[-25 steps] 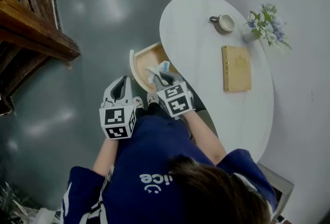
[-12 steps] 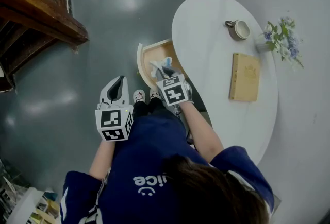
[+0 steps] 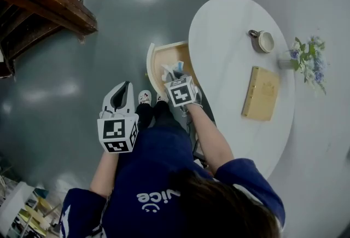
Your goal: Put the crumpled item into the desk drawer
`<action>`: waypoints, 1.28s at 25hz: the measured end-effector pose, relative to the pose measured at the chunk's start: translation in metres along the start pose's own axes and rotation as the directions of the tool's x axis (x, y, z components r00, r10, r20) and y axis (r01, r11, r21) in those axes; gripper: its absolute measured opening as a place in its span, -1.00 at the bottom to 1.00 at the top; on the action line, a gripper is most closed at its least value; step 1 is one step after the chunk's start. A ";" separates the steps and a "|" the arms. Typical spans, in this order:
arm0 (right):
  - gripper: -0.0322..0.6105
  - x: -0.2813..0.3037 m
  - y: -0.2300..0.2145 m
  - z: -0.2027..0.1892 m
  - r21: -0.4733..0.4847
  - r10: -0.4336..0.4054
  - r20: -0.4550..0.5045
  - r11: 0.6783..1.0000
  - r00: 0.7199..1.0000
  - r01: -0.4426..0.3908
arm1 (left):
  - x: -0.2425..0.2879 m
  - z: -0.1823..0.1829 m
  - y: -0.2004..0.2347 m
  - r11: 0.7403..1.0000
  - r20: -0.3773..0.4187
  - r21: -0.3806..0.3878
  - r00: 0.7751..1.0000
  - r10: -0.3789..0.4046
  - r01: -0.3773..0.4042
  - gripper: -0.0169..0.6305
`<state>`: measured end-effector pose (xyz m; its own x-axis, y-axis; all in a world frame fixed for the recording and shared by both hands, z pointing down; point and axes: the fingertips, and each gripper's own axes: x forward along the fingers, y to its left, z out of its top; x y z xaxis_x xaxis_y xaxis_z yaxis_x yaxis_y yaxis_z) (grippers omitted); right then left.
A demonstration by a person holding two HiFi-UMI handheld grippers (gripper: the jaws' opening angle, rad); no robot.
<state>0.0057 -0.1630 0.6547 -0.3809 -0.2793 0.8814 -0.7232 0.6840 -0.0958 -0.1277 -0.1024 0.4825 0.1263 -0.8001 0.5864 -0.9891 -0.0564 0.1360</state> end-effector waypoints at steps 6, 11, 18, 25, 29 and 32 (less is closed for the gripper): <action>-0.72 0.026 -0.005 -0.007 -0.021 0.011 -0.047 1.000 0.999 -0.012 | 0.005 -0.007 0.000 0.999 -0.015 -0.025 0.999 0.029 -0.030 -0.94; -0.72 0.049 -0.011 -0.009 -0.007 0.000 -0.079 1.000 0.997 -0.001 | 0.004 -0.012 0.006 0.999 -0.037 -0.024 0.998 0.044 -0.045 -0.94; -0.72 0.080 -0.015 -0.016 -0.012 0.010 -0.151 1.000 0.988 -0.012 | 0.007 -0.019 0.015 0.996 -0.074 -0.058 0.995 0.063 -0.067 -0.94; -0.72 0.105 -0.018 -0.023 -0.015 0.036 -0.214 0.999 0.976 -0.041 | 0.014 -0.022 0.019 0.995 -0.095 -0.062 0.993 0.070 -0.076 -0.94; -0.71 0.116 -0.022 -0.028 -0.015 0.032 -0.250 0.999 0.968 -0.037 | 0.013 -0.029 0.025 0.994 -0.115 -0.066 0.990 0.081 -0.089 -0.94; -0.71 0.122 -0.022 -0.031 -0.020 0.038 -0.270 0.999 0.962 -0.045 | 0.012 -0.034 0.030 0.993 -0.130 -0.068 0.987 0.092 -0.101 -0.94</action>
<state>-0.0075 -0.1910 0.7789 -0.2382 -0.0605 0.9693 -0.6937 0.7091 -0.1262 -0.1535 -0.0930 0.5205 0.0439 -0.7176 0.6950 -0.9894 0.0651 0.1297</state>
